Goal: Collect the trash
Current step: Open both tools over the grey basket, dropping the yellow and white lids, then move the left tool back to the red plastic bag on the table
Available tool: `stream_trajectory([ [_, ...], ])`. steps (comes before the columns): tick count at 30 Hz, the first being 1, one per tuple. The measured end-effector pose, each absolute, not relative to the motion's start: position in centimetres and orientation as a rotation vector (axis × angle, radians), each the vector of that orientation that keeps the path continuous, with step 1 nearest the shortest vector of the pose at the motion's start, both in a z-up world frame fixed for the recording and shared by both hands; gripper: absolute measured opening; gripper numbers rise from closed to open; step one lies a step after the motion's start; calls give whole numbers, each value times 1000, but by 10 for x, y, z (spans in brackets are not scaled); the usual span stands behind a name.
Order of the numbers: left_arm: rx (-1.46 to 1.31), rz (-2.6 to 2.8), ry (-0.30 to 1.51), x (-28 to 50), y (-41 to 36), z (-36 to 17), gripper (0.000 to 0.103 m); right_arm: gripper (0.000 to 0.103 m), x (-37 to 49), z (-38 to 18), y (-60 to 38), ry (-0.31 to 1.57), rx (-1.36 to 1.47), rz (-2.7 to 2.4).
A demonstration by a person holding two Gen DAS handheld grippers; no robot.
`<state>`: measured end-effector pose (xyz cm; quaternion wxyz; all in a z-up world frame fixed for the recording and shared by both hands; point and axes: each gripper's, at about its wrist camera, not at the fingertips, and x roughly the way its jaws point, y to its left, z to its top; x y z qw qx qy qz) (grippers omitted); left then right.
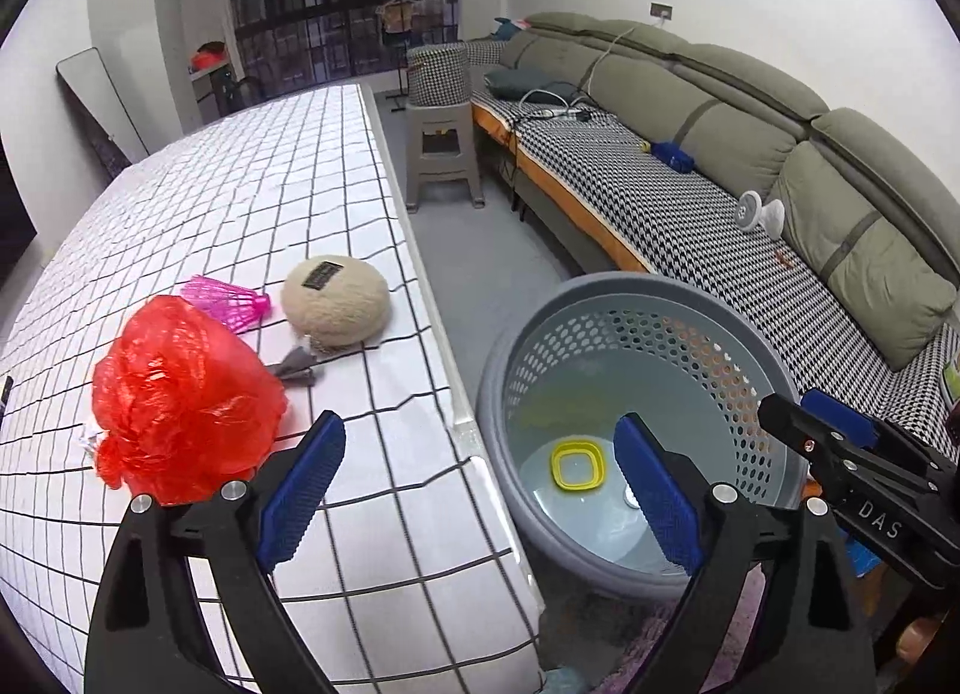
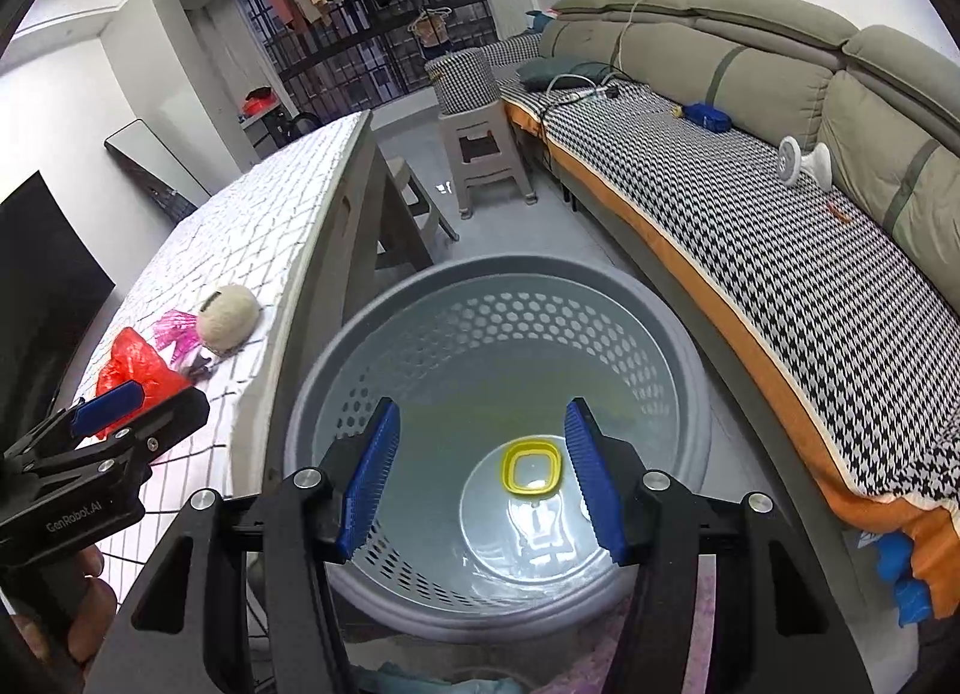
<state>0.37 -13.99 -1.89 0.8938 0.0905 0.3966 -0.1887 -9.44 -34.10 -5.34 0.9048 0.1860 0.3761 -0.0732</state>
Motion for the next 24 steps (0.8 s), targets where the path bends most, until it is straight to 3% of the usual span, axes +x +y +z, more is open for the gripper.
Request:
stream_trajectory([
  [24, 101, -274, 748, -1, -50, 16, 90, 58, -69, -28, -279, 728, 381, -31],
])
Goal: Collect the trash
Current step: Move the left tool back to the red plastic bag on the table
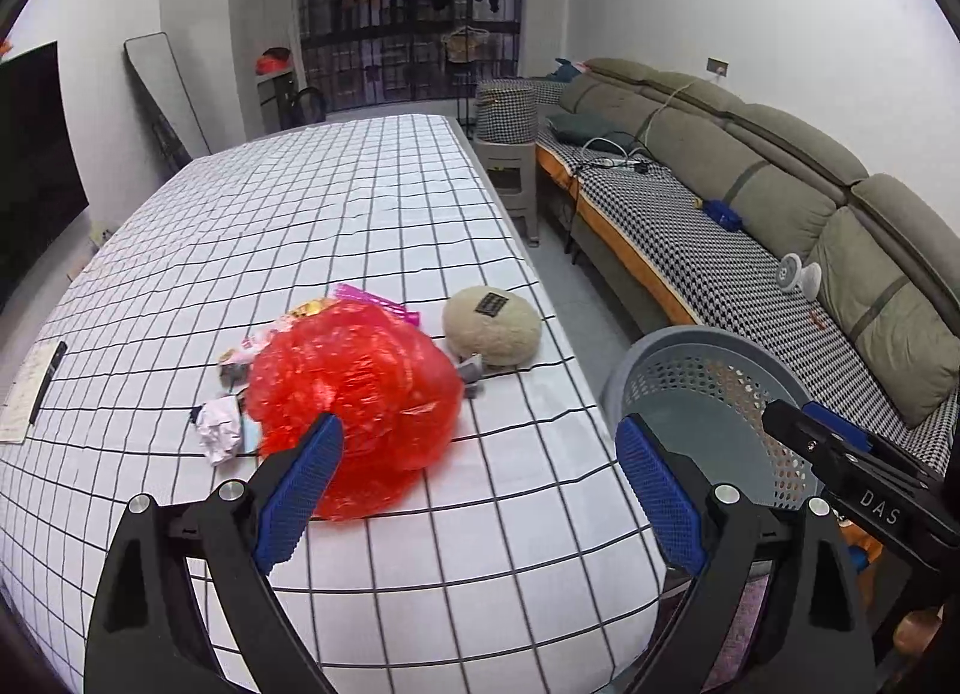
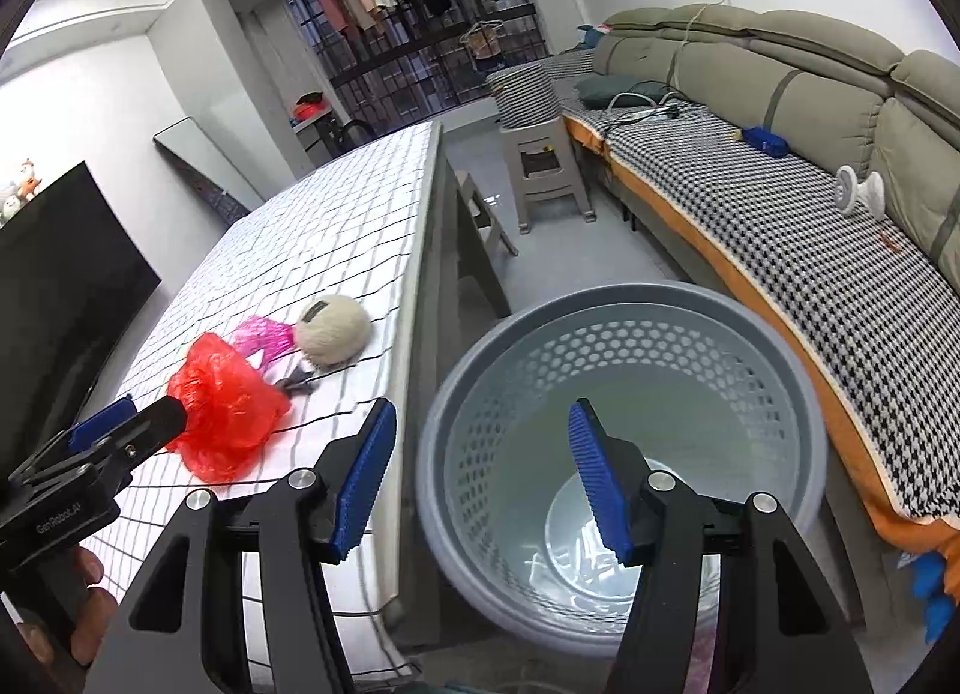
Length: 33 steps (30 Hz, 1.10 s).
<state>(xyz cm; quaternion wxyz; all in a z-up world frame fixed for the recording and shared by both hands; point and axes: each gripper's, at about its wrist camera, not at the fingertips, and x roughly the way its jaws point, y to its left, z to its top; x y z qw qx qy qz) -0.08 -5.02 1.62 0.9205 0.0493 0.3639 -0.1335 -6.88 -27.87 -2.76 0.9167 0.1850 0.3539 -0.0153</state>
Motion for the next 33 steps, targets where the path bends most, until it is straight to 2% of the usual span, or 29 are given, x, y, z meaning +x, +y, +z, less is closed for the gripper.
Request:
stream_trajectory([
  [16, 56, -127, 796, 12, 2, 4, 90, 58, -35, -35, -234, 785, 341, 101],
  [33, 59, -162, 841, 41, -9, -10, 90, 58, -20, -42, -234, 813, 341, 78],
])
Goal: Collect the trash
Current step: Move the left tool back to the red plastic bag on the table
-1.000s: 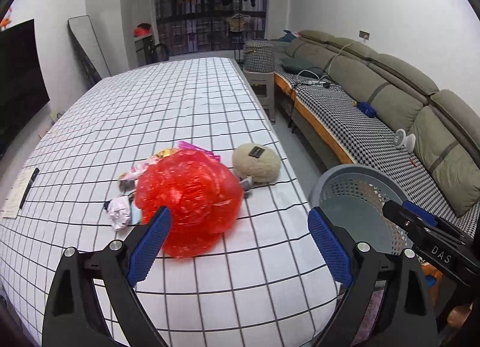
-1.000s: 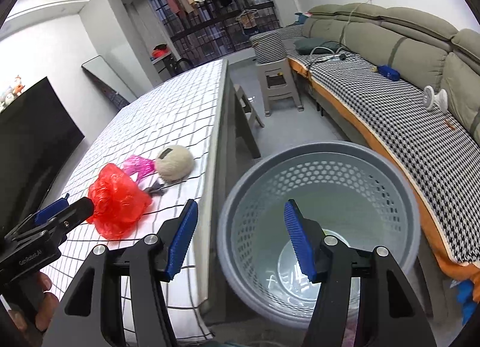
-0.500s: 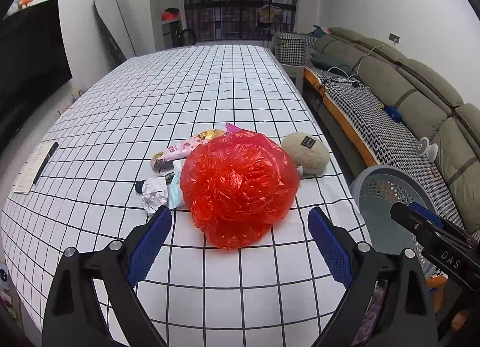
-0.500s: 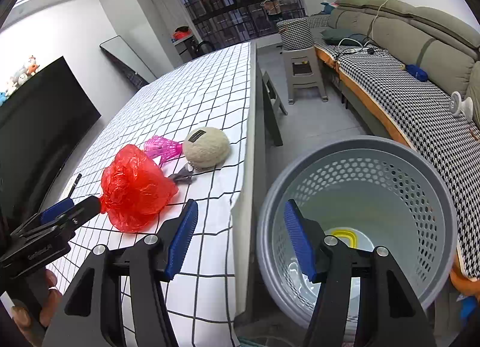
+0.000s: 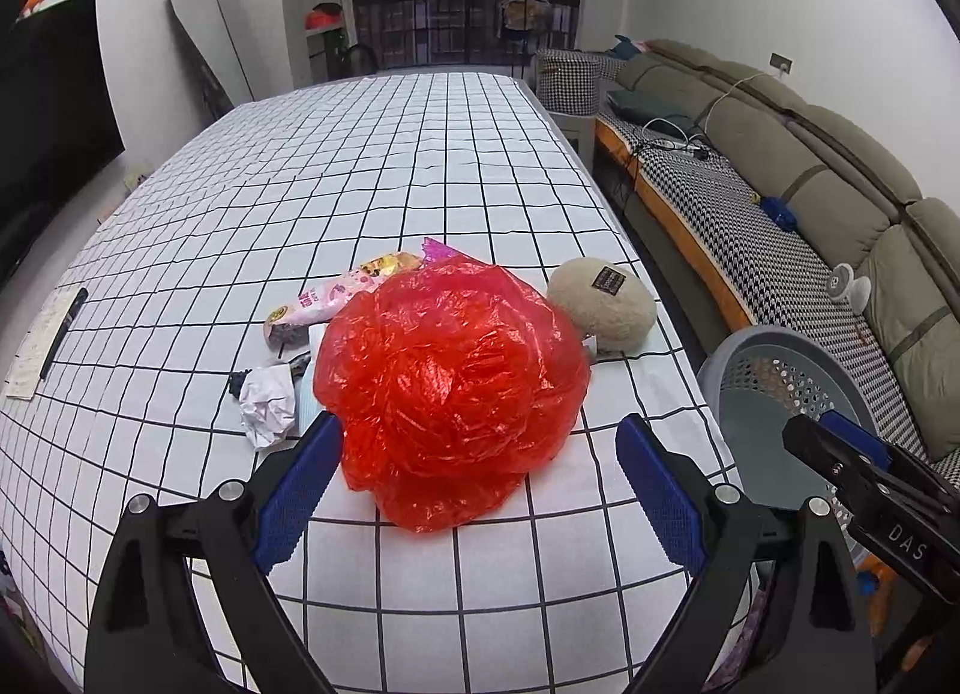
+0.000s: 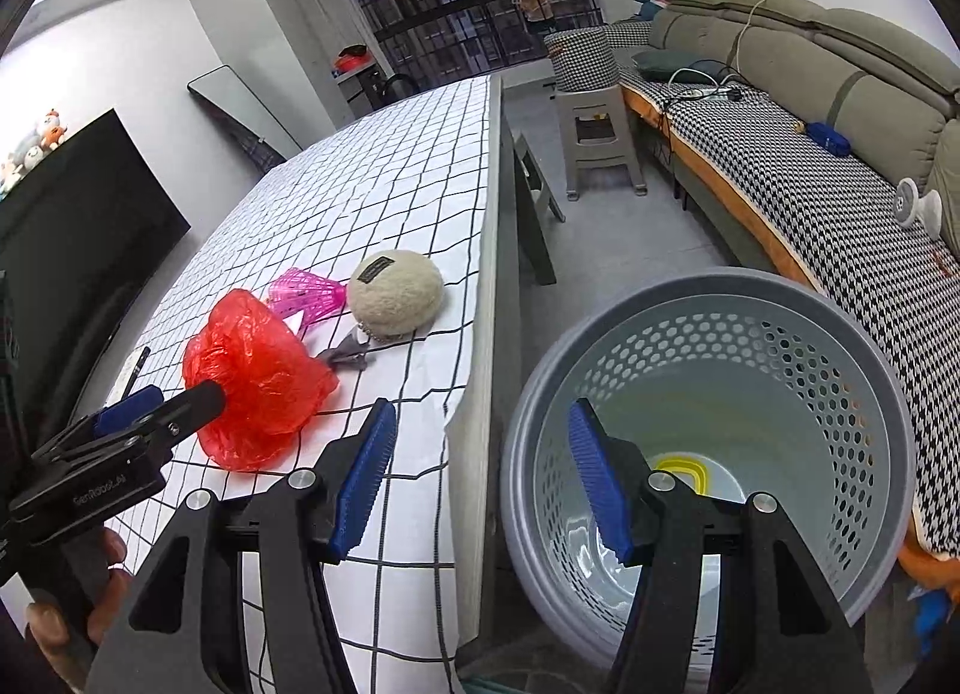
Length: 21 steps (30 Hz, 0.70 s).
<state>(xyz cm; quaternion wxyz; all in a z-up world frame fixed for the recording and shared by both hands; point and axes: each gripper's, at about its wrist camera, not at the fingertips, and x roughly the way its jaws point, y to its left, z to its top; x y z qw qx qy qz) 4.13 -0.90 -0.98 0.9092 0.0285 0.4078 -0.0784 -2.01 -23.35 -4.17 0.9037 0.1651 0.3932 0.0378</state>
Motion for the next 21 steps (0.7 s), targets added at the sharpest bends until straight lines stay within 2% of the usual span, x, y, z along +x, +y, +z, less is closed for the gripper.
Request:
stream_trajectory([
  [21, 76, -100, 872, 76, -17, -35, 89, 58, -23, -50, -249, 811, 370, 70],
])
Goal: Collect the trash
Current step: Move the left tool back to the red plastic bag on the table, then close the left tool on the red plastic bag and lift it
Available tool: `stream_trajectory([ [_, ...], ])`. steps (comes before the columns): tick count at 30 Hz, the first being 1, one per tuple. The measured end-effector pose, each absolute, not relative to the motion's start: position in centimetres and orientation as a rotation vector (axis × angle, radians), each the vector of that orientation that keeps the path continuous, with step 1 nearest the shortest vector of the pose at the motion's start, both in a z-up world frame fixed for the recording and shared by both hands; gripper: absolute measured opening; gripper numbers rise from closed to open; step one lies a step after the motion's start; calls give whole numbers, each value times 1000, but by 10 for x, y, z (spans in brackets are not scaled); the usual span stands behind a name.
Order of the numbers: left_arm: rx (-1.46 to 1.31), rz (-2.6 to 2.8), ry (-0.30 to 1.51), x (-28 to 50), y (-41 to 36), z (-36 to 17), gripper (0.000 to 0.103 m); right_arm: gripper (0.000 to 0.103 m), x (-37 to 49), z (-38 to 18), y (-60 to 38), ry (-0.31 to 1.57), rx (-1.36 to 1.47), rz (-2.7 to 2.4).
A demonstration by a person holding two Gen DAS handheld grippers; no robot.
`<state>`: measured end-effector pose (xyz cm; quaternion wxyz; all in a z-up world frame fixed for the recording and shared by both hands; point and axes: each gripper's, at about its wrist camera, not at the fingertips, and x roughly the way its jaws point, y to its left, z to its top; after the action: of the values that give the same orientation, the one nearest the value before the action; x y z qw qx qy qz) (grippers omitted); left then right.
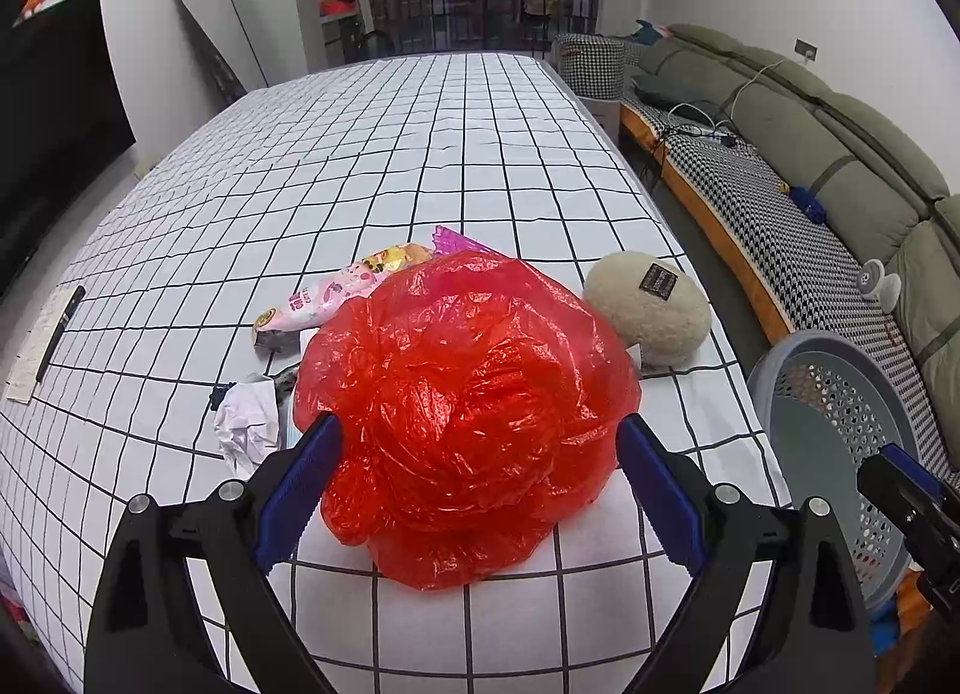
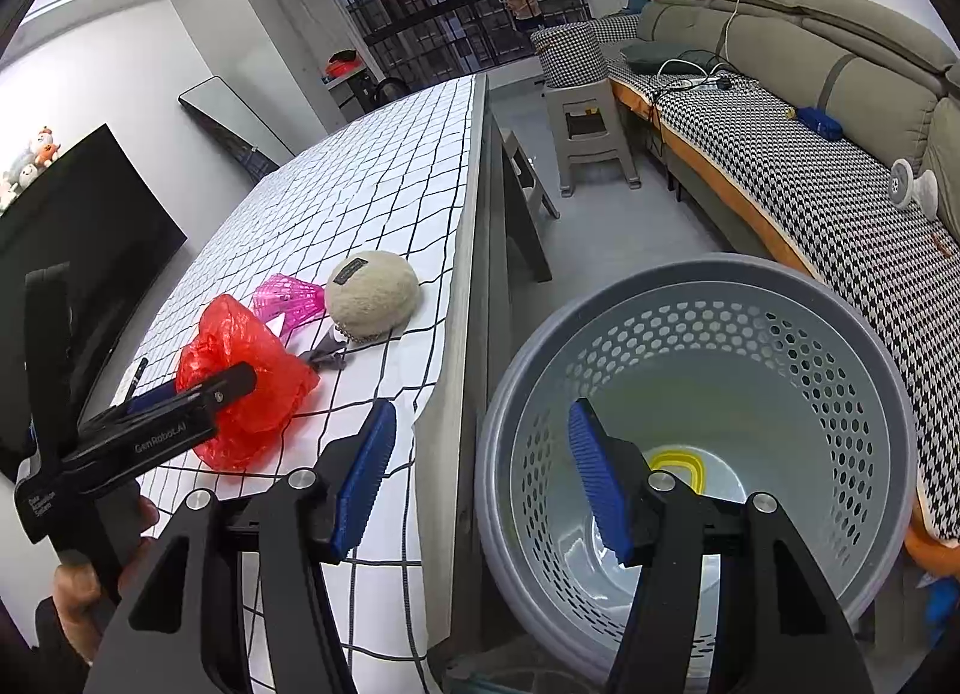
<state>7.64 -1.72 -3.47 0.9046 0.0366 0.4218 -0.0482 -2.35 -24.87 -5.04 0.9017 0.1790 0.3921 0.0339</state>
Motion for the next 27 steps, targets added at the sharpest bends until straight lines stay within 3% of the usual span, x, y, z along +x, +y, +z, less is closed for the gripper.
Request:
stream_trajectory([
  [12, 97, -77, 886, 78, -35, -44, 61, 58, -39, -61, -270, 751, 434, 109],
  [27, 99, -49, 900, 75, -59, -40, 44, 58, -72, -79, -323, 690, 551, 120],
])
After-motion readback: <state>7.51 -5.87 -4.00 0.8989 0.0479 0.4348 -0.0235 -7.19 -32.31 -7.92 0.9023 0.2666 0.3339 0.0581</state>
